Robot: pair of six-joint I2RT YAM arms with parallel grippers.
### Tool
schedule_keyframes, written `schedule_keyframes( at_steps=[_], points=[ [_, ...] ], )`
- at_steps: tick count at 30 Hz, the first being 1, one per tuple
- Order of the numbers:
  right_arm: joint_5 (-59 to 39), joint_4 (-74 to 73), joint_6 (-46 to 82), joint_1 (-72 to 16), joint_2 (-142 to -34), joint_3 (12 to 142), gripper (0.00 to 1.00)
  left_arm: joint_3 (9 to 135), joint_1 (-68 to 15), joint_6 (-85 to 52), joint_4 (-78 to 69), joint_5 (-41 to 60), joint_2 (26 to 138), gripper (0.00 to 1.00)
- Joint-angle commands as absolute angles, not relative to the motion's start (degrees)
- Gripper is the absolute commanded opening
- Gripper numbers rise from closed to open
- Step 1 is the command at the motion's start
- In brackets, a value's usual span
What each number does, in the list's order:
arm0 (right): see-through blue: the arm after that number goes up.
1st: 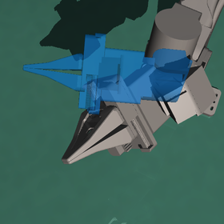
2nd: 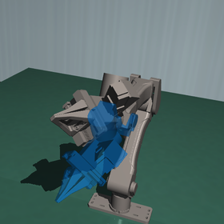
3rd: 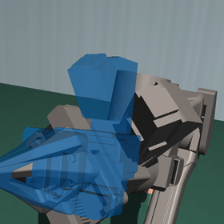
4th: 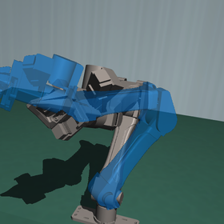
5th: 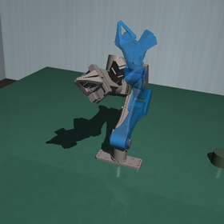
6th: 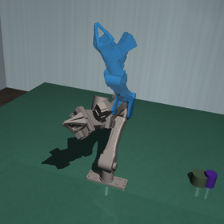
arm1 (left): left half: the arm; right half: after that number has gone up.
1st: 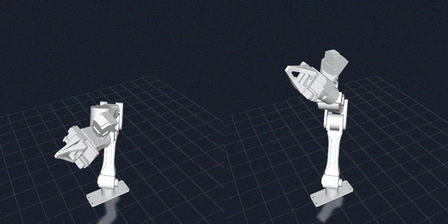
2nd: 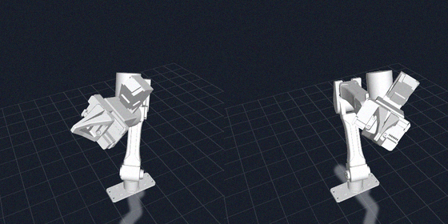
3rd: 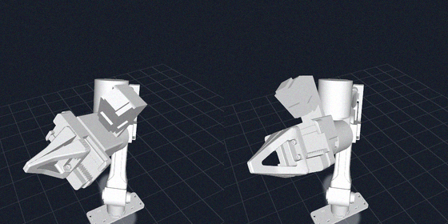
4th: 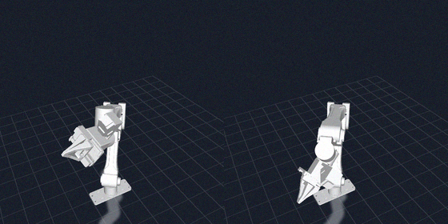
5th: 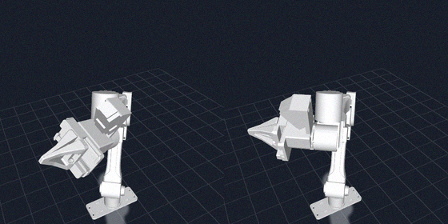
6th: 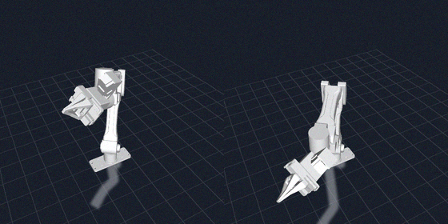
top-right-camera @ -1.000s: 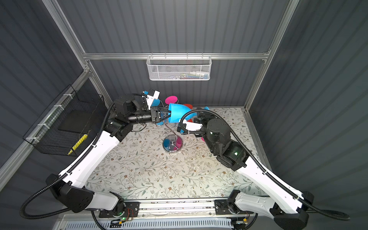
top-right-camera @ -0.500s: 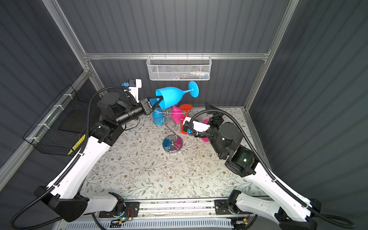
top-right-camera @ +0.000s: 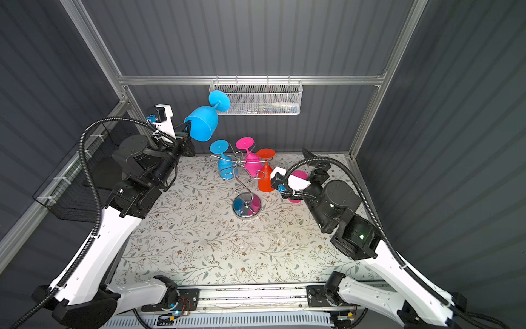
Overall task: Take the wine glass off the wine glass rack
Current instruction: 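Swing the held blue glass toward the table edge with the left gripper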
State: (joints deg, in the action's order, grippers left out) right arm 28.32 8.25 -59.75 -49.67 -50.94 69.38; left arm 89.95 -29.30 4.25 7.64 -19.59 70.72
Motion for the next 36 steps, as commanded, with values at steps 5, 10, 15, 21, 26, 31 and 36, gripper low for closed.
schedule_keyframes(
  at_steps=[5,10,15,21,26,31,36],
  points=[
    [28.85,8.82,-56.93,-50.10,-50.01,68.47,0.99,88.20,-22.65,11.43,10.72,-28.35,73.94,0.00],
    [28.87,10.26,-56.27,-50.28,-49.94,69.09,0.99,96.83,-12.83,2.08,24.82,-17.55,80.94,0.00],
    [29.05,10.74,-55.70,-50.53,-49.40,69.01,0.99,107.26,-8.28,-0.97,37.22,-10.20,89.79,0.00],
    [29.54,12.26,-54.60,-50.79,-49.04,68.75,0.99,114.53,-6.02,-2.81,47.03,-2.83,98.82,0.00],
    [29.52,12.83,-53.82,-50.86,-48.96,68.54,0.99,116.80,-5.89,-2.50,51.05,1.42,104.53,0.00],
    [28.93,13.11,-52.90,-50.98,-49.13,68.59,0.99,118.99,-5.97,-2.82,54.69,2.64,109.91,0.00],
    [29.09,13.71,-52.39,-51.06,-49.31,68.57,0.99,120.43,-6.06,-2.89,57.74,4.05,113.16,0.00]
  ],
)
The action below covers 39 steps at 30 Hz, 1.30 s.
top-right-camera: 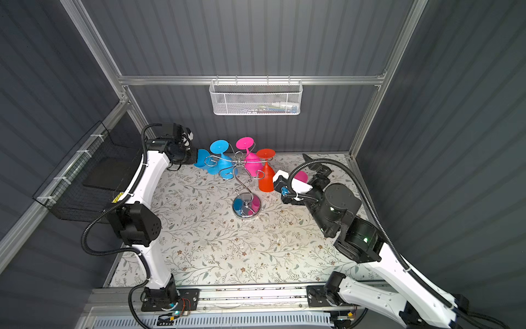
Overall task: Take the wine glass off the wine glass rack
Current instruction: 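Swing the held blue glass toward the table edge with the left gripper, then lower the blue glass onto the table beside the rack with the left gripper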
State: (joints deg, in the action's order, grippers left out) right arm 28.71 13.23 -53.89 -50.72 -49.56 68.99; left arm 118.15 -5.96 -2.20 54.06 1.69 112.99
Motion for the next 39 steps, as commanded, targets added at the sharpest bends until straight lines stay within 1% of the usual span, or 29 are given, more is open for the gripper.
schedule_keyframes(
  at_steps=[1,8,12,27,39],
  points=[
    [29.12,13.64,-52.29,-51.06,-49.31,68.48,0.99,120.42,-6.06,-3.03,59.34,3.96,113.42,0.00],
    [28.76,13.79,-51.54,-51.06,-49.83,68.42,0.99,128.25,-8.01,-1.96,67.58,2.21,119.89,0.00],
    [28.65,14.13,-50.96,-51.15,-49.83,68.49,0.99,130.90,-9.12,-1.76,69.51,2.11,122.58,0.00],
    [29.19,15.68,-49.78,-51.24,-48.69,68.03,0.99,131.99,-11.40,0.87,73.07,-3.40,125.11,0.00],
    [29.62,16.31,-49.63,-51.33,-48.25,68.03,0.99,131.84,-12.13,1.75,73.72,-5.09,126.38,0.00]
  ],
)
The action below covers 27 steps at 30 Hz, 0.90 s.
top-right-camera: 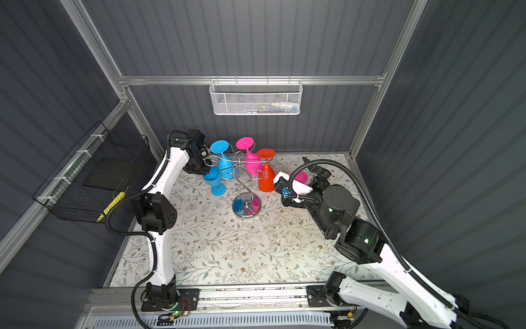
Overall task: Take the wine glass off the wine glass rack
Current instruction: 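Lower the blue glass onto the table beside the rack with the left gripper, then open the left gripper and lift it off the standing blue glass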
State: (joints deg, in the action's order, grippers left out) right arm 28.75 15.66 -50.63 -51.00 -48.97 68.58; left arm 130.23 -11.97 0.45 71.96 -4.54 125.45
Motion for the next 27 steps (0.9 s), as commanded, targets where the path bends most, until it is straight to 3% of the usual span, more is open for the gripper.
schedule_keyframes(
  at_steps=[1,9,21,27],
  points=[
    [29.64,16.34,-49.59,-51.33,-48.32,67.95,0.99,131.79,-12.13,1.75,73.81,-5.06,126.47,0.00],
    [29.82,16.33,-49.57,-51.33,-48.60,67.99,0.99,131.20,-12.13,1.91,73.92,-5.01,126.74,0.00],
    [30.15,16.43,-49.46,-51.48,-48.45,68.06,0.99,130.90,-11.96,1.73,73.41,-3.34,126.21,0.25],
    [30.18,16.37,-49.59,-51.50,-48.43,68.14,0.99,130.87,-10.96,1.24,73.28,-3.38,124.97,0.29]
  ],
)
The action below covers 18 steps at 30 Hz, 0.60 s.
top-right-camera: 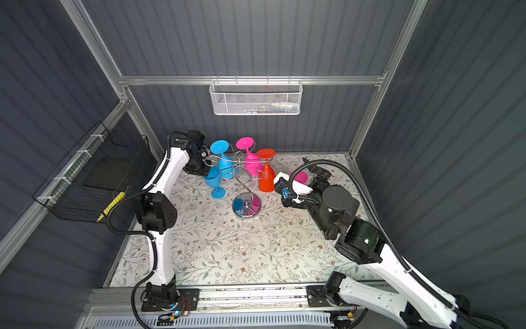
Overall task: Take the wine glass off the wine glass rack
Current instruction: 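Open the left gripper and lift it off the standing blue glass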
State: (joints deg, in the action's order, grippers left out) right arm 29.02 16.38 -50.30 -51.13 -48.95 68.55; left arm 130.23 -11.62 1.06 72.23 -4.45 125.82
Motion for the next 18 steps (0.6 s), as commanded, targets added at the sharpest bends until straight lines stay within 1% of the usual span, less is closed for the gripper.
schedule_keyframes(
  at_steps=[1,4,9,18],
  points=[
    [30.26,16.35,-49.57,-51.50,-48.44,68.17,0.99,130.73,-10.75,1.14,73.23,-3.27,124.60,0.30],
    [30.30,16.32,-49.59,-51.50,-48.54,68.20,0.99,130.43,-10.28,1.05,72.87,-3.16,123.35,0.36],
    [30.07,16.06,-49.66,-51.52,-48.78,68.29,0.99,129.39,-9.58,0.80,72.20,-1.61,121.20,0.41],
    [30.04,15.72,-50.16,-51.51,-49.13,68.51,0.99,127.70,-8.88,0.10,71.42,-1.67,117.31,0.44]
  ],
)
